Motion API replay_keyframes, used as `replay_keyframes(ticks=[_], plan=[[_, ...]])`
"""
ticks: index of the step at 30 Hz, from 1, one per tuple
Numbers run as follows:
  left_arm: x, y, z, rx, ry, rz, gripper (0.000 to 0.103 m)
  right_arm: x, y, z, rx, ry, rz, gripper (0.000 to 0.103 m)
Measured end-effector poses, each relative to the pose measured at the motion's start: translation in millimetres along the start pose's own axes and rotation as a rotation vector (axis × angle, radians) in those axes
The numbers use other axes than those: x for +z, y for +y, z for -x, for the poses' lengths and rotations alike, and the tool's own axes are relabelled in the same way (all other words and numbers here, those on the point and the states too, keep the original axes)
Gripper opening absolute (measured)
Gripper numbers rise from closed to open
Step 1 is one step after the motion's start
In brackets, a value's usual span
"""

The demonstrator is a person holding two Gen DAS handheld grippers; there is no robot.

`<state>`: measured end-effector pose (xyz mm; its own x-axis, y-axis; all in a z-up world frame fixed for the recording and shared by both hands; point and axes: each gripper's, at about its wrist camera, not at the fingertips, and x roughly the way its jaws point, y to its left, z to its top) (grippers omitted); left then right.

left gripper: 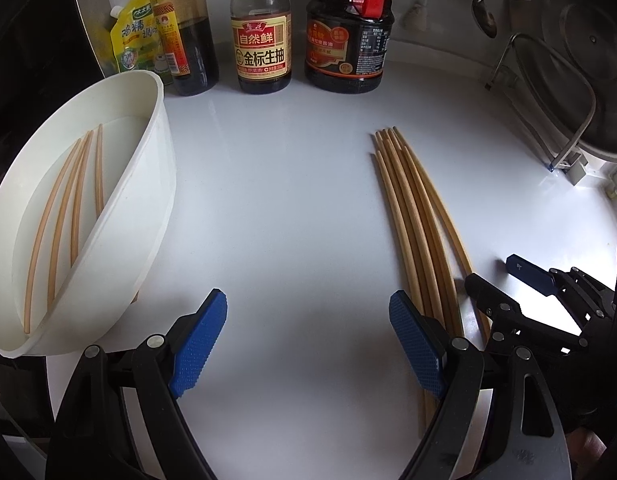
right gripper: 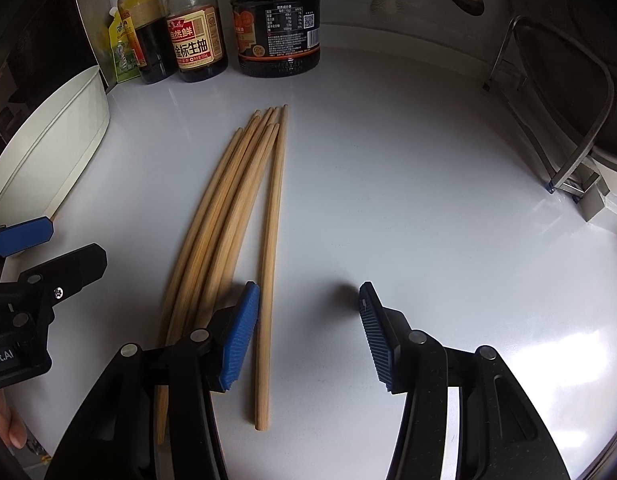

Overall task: Organize utensils
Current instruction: 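Lower both open tools over the chopstick bundle, separating single chopsticks, then close the left tool on one wooden chopstick while the right tool grasps another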

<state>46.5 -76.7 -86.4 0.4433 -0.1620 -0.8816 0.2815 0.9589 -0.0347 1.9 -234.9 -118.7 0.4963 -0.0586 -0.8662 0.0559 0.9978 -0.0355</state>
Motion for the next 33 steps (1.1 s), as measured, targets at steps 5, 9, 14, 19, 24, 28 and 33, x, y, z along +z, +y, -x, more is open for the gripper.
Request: replay_keyframes(ticks=[5, 9, 14, 19, 24, 28, 33], plan=[[0.8, -9.5, -4.6, -0.007, -0.005, -0.017, 0.082, -0.9, -10.1, 1.0, 0.004, -0.006, 0.004, 0.049], [0.1, -16.9, -10.2, -0.01, 0.002, -0.031, 0.082, -0.1, -18.5, 1.8, 0.007, -0.007, 0.006, 0.049], [-1.5, -23.9, -16.5, -0.02, 0.012, -0.05, 0.082, -0.4, -30.0, 2.5, 0.004, -0.005, -0.008, 0.049], [-1.0, -27.4, -23.2, -0.019, 0.02, -0.053, 0.082, -0.2, -34.2, 3.9, 0.003, -0.007, -0.01, 0.049], [-3.6, -28.8, -27.8, -0.01, 0.034, -0.062, 0.082, -1.6, -35.6, 6.0, 0.007, -0.011, -0.011, 0.049], [-5.4, -30.3, -29.9, -0.006, 0.037, -0.063, 0.083, -1.5, -36.2, 6.6, 0.009, -0.012, -0.009, 0.049], [-5.9, -30.4, -32.4, -0.002, 0.033, -0.057, 0.088, 1.0, -35.4, 4.9, 0.011, -0.012, -0.007, 0.049]])
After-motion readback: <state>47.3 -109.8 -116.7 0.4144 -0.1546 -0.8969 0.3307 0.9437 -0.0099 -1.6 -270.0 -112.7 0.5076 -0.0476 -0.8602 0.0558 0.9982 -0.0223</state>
